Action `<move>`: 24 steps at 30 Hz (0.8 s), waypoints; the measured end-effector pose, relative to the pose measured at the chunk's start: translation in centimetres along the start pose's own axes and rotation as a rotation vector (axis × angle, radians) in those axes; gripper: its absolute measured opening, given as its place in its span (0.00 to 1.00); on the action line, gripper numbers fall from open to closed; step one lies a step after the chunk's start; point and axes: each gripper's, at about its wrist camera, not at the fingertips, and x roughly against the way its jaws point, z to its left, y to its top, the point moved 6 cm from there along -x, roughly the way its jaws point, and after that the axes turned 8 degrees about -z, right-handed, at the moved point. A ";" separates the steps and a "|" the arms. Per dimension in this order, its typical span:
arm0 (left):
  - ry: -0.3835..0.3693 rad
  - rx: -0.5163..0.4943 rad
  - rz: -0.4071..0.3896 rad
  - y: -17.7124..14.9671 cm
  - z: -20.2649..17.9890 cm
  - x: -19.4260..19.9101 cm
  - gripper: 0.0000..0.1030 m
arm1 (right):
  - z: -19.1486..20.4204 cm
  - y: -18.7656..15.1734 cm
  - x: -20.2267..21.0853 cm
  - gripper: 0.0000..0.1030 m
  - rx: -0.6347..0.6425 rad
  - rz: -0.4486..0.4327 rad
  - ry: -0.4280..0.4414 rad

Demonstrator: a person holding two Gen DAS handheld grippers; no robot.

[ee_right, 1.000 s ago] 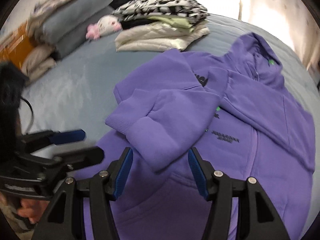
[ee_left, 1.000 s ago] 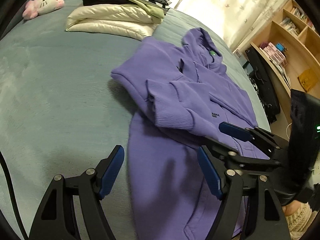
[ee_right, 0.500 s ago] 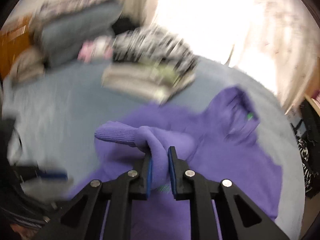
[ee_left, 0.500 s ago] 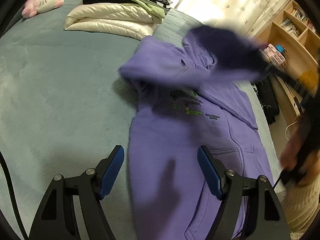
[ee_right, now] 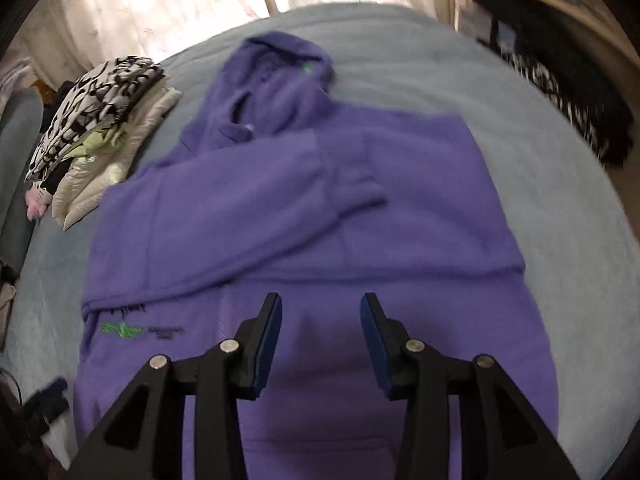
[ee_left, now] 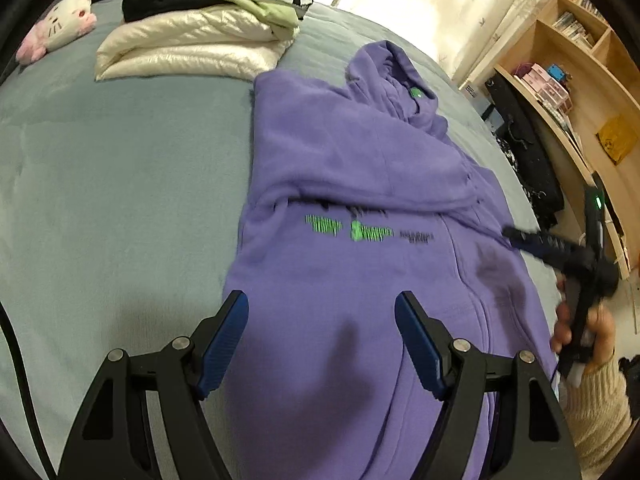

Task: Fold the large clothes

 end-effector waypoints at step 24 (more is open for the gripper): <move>0.087 0.158 0.072 13.4 4.2 -16.5 0.72 | -4.3 10.5 -12.7 0.41 -0.212 0.010 0.238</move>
